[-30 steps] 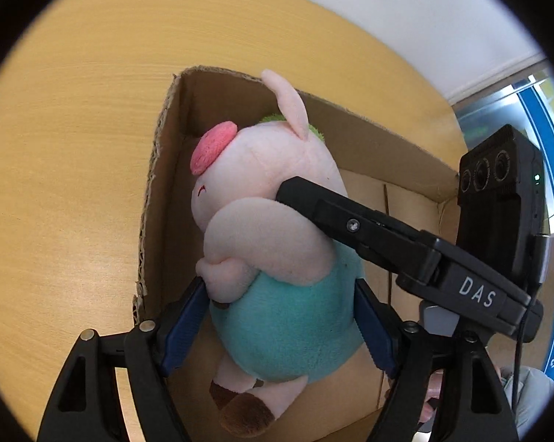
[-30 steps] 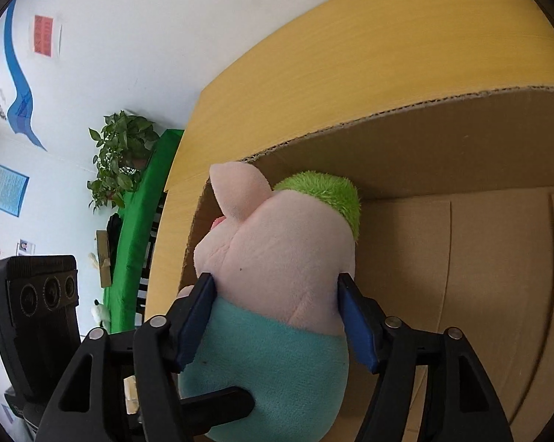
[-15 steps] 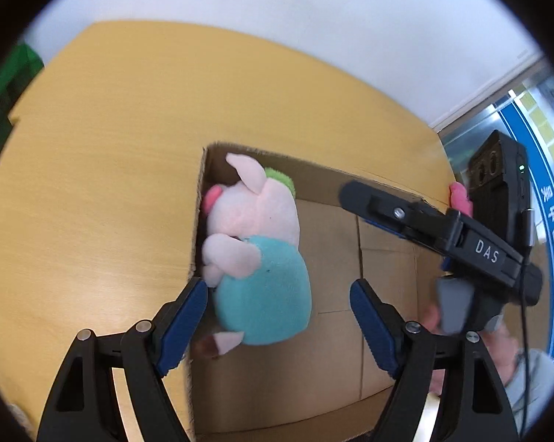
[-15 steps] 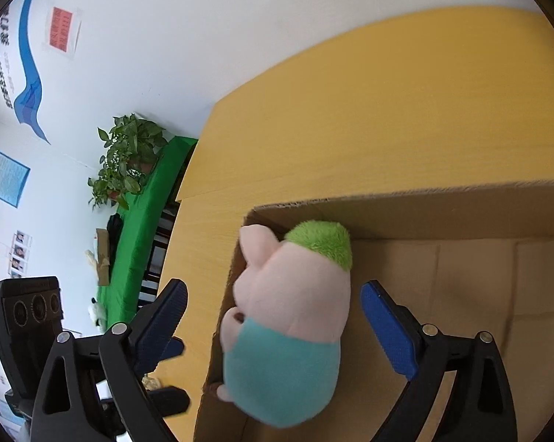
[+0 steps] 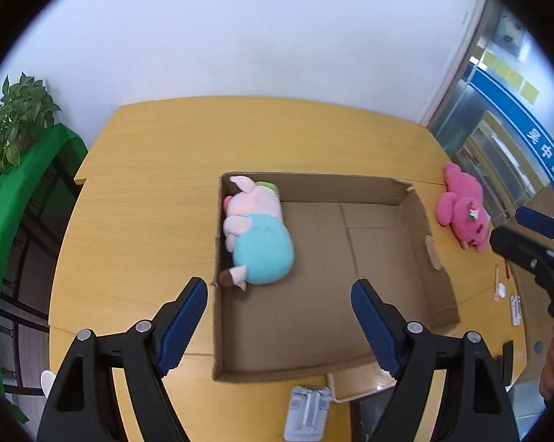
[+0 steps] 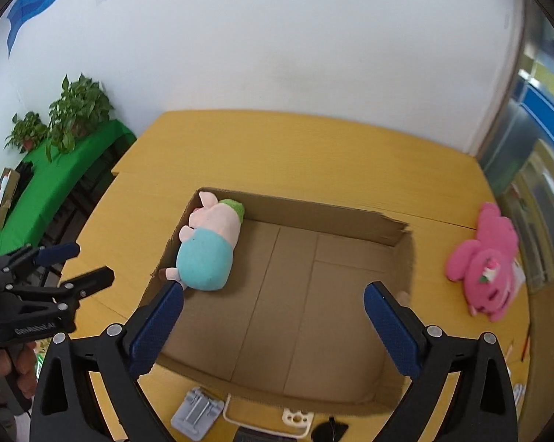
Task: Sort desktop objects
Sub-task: 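Lower the pig plush into the box and open the left gripper, then grasp the black product box with the left gripper and lift it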
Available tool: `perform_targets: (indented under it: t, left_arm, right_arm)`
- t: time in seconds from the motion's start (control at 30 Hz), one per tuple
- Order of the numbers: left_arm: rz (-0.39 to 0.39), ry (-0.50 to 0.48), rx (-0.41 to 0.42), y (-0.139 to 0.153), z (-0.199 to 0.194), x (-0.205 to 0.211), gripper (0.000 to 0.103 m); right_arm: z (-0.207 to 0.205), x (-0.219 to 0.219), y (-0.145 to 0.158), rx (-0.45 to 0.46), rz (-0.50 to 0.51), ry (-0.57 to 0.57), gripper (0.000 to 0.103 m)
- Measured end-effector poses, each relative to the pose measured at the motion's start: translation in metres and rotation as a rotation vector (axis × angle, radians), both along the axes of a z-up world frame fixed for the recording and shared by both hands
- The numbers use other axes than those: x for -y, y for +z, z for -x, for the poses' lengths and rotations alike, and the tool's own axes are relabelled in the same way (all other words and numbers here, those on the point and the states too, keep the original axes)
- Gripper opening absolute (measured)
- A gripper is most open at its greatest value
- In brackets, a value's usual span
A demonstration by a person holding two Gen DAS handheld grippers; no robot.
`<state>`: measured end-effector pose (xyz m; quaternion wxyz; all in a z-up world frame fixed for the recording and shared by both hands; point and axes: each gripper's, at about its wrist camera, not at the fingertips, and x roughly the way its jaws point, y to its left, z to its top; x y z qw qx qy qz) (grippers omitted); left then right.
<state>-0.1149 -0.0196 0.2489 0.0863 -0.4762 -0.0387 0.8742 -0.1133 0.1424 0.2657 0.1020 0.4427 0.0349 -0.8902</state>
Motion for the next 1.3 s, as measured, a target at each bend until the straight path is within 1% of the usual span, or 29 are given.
perform_targets:
  t: [0.07, 0.13, 0.23, 0.3, 0.37, 0.4, 0.5, 0.57, 0.6, 0.63, 0.7, 0.77, 0.8, 0.87, 0.97, 1.07, 1.17, 1.2, 1.23, 1.27, 1.3]
  left_arm:
    - [-0.006, -0.007, -0.018, 0.002, -0.014, -0.013, 0.081]
    - [0.000, -0.011, -0.031, 0.006, -0.028, -0.023, 0.081]
    - [0.033, -0.010, -0.035, 0.010, -0.050, -0.038, 0.081]
    - [0.052, -0.005, -0.021, 0.006, -0.061, -0.047, 0.081]
    - [0.051, 0.001, 0.012, -0.005, -0.070, -0.054, 0.081]
    - [0.049, -0.002, 0.029, -0.012, -0.074, -0.058, 0.081]
    - [0.080, -0.003, 0.101, -0.042, -0.086, -0.072, 0.081]
    - [0.075, -0.026, 0.171, -0.071, -0.094, -0.082, 0.081]
    - [0.062, -0.041, 0.213, -0.085, -0.095, -0.086, 0.081]
    - [0.036, -0.051, 0.271, -0.104, -0.098, -0.091, 0.081]
    - [-0.006, -0.070, 0.352, -0.136, -0.103, -0.097, 0.081]
    - [-0.021, -0.081, 0.425, -0.169, -0.107, -0.105, 0.081]
    - [-0.037, -0.090, 0.460, -0.184, -0.109, -0.109, 0.080]
    - [-0.079, -0.112, 0.514, -0.211, -0.113, -0.114, 0.080]
    - [-0.130, -0.135, 0.584, -0.244, -0.117, -0.123, 0.080]
    - [-0.185, -0.163, 0.611, -0.263, -0.119, -0.127, 0.080]
    - [-0.208, -0.192, 0.617, -0.274, -0.122, -0.137, 0.078]
    - [-0.234, -0.204, 0.617, -0.277, -0.125, -0.140, 0.077]
    - [-0.263, -0.212, 0.619, -0.279, -0.126, -0.142, 0.073]
    - [-0.292, -0.216, 0.623, -0.280, -0.128, -0.143, 0.070]
    - [-0.287, -0.215, 0.613, -0.279, -0.130, -0.145, 0.070]
  right_arm:
    - [-0.019, -0.007, 0.014, -0.028, 0.005, -0.008, 0.102]
    - [-0.038, -0.013, 0.021, -0.051, 0.002, -0.006, 0.103]
    - [-0.058, -0.028, 0.015, -0.039, 0.031, 0.003, 0.103]
    - [-0.067, -0.039, -0.004, -0.011, 0.048, 0.005, 0.103]
    - [-0.076, -0.051, -0.024, 0.024, 0.060, 0.013, 0.103]
    - [-0.081, -0.059, -0.040, 0.052, 0.078, 0.019, 0.103]
    - [-0.101, -0.077, -0.088, 0.129, 0.097, 0.035, 0.103]
    - [-0.118, -0.087, -0.129, 0.197, 0.100, 0.041, 0.103]
    - [-0.127, -0.093, -0.153, 0.256, 0.118, 0.053, 0.102]
    - [-0.134, -0.098, -0.172, 0.305, 0.144, 0.060, 0.102]
    - [-0.149, -0.103, -0.209, 0.400, 0.202, 0.069, 0.101]
    - [-0.160, -0.101, -0.231, 0.453, 0.228, 0.092, 0.101]
    - [-0.166, -0.096, -0.241, 0.473, 0.241, 0.116, 0.101]
    - [-0.173, -0.089, -0.252, 0.492, 0.262, 0.149, 0.100]
    - [-0.182, -0.071, -0.263, 0.474, 0.240, 0.212, 0.100]
    - [-0.178, -0.060, -0.269, 0.442, 0.204, 0.243, 0.100]
    - [-0.173, -0.049, -0.282, 0.428, 0.155, 0.272, 0.100]
    - [-0.170, -0.046, -0.285, 0.434, 0.143, 0.281, 0.100]
    - [-0.170, -0.042, -0.291, 0.450, 0.136, 0.295, 0.098]
    - [-0.171, -0.039, -0.295, 0.467, 0.142, 0.313, 0.095]
    - [-0.174, -0.036, -0.297, 0.475, 0.126, 0.358, 0.094]
